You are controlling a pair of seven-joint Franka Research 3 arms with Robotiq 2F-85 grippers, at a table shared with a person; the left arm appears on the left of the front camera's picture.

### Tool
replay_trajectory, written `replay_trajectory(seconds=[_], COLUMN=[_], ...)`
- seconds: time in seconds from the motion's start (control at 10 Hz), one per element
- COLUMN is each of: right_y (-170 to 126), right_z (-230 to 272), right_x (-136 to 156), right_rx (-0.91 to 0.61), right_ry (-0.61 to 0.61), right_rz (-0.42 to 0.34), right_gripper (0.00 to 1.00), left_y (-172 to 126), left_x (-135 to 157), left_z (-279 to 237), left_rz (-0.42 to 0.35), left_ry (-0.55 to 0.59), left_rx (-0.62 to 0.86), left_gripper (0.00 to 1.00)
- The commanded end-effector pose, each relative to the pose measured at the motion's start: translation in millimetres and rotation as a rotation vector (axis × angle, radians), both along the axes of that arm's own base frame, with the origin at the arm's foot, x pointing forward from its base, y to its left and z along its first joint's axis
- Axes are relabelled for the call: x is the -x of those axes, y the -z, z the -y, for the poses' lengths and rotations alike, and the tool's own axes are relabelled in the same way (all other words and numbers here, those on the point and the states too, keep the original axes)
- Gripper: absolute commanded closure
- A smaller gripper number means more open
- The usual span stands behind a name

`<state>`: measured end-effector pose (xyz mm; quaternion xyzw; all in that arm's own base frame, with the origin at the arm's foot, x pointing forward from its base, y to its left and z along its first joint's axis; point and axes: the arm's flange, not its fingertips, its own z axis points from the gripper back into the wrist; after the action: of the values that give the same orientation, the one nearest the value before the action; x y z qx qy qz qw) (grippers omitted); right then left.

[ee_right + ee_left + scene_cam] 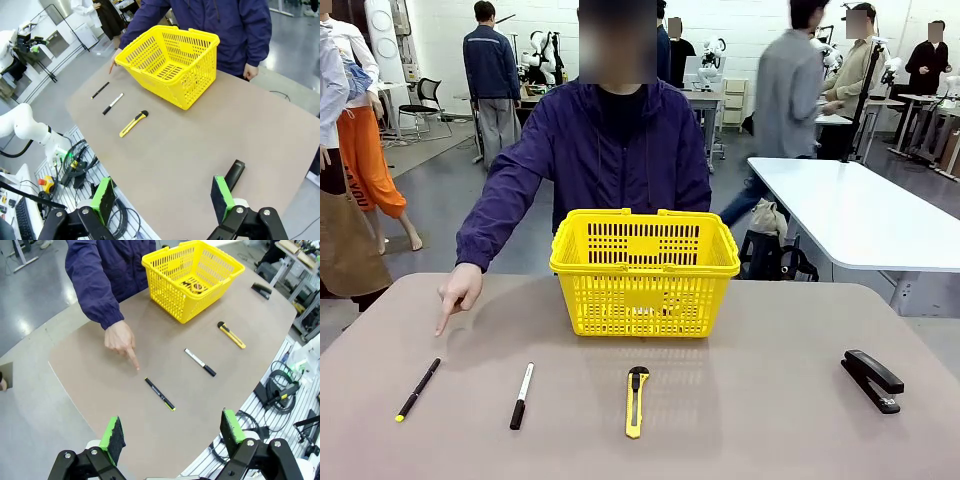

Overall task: Place the items the person wants into the basket.
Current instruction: Pick up the item the person points to and place it in the Market Basket.

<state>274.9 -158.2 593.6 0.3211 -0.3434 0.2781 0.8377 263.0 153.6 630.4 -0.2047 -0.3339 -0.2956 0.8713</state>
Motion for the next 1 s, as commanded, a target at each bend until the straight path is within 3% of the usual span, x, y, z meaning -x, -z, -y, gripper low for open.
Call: replay_trajectory(seconds=[0.0, 0.3, 0.4, 0.5, 0.7, 0.9], right_y=[-0.5, -0.5, -0.5, -0.5, -0.5, -0.5], right_z=[0.1, 0.1, 0.1, 0.1, 0.1, 0.1], right_x=[-0.9, -0.9, -0.9, -0.9, -0.9, -0.9], right_rx=[-0.008, -0.008, -0.008, -0.008, -0.008, -0.008], right_ry=[0.000, 0.000, 0.000, 0.000, 0.000, 0.000], right_rz=[-0.002, -0.002, -0.002, -0.002, -0.002, -0.002], right_gripper=[0.00, 0.00, 0.00, 0.00, 0.00, 0.00], left_y=[22.5, 83.9, 109.2, 135.5, 180.6, 204.0], left_x=[-11.8, -44.6, -56.1, -69.0, -91.2, -109.8], left_z=[47.6, 127.2, 139.7, 148.9, 166.4, 176.7], left_rz=[-0.094, -0.174, -0.159, -0.201, -0.197, -0.268], left_ry=[-0.011, -0.054, -0.148, -0.210, -0.359, -0.347], left_rx=[-0.253, -0.543, -0.605, -0.590, -0.544, -0.494], left_gripper=[0.00, 0.00, 0.00, 0.00, 0.00, 0.00])
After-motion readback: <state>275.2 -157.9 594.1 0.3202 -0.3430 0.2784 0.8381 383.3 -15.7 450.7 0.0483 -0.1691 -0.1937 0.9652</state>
